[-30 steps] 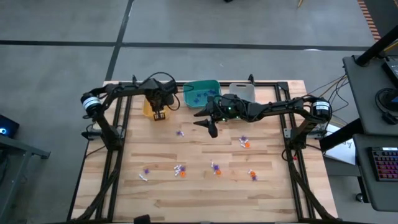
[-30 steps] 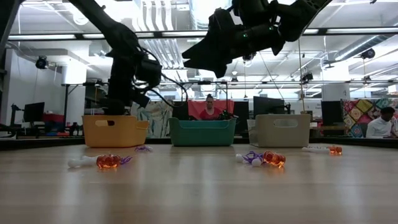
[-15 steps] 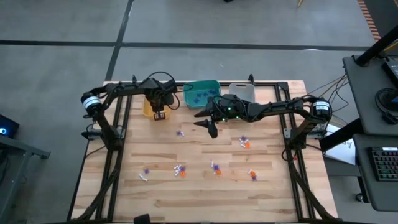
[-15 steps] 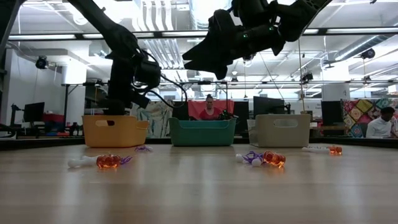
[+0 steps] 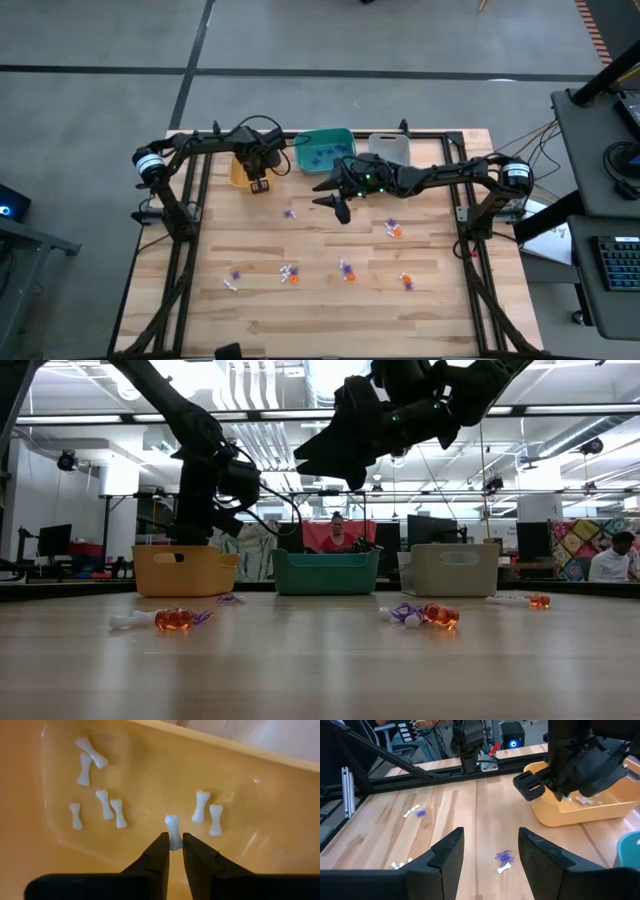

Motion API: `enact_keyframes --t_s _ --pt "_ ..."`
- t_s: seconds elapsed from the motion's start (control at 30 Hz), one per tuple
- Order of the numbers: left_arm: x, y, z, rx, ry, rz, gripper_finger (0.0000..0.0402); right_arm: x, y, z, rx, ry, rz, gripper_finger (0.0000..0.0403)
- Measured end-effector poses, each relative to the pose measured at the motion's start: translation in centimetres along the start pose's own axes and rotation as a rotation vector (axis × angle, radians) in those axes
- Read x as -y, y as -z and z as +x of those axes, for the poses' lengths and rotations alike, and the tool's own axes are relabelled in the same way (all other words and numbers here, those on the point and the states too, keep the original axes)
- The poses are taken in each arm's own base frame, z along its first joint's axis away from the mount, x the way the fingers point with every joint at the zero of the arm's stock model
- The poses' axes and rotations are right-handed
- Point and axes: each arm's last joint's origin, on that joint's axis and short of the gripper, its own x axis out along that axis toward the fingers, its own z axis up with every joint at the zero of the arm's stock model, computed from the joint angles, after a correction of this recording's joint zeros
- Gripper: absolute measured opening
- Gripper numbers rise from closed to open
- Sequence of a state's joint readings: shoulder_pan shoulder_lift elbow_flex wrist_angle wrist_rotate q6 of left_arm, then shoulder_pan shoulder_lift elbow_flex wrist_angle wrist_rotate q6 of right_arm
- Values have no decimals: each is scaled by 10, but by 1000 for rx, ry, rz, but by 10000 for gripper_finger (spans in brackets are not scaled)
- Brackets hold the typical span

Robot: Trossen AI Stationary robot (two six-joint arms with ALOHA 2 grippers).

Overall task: Sort Halloween decoration
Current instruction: Put the white bone toy into the yellow bin, then put the violet spider toy into the green bin

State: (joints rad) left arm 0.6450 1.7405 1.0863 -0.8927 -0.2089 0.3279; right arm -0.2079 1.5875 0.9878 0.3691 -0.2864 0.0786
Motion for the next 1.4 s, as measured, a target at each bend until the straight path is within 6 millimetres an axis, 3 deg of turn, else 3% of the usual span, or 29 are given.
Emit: enact_keyframes --t_s 0.4,0.57,0.77,0.93,1.07,1.23,1.4 --pt "-3 0 -7 7 -47 -29 111 -1 0 0 0 -2 39 176" --pt "-4 3 -32 98 -72 -92 114 0 1 1 -22 50 107 176" --pt "0 19 -83 361 -54 -227 102 -4 -3 3 -93 116 99 176" --pt "24 38 -115 620 63 -224 94 -9 -6 4 -124 110 31 176" --pt "52 51 -124 748 106 -185 93 -10 -5 4 -168 108 14 176" --pt "91 60 -120 905 177 -80 93 -10 -3 3 -188 112 37 176" --pt "126 65 -99 1005 239 25 93 -13 -3 4 -189 108 59 176"
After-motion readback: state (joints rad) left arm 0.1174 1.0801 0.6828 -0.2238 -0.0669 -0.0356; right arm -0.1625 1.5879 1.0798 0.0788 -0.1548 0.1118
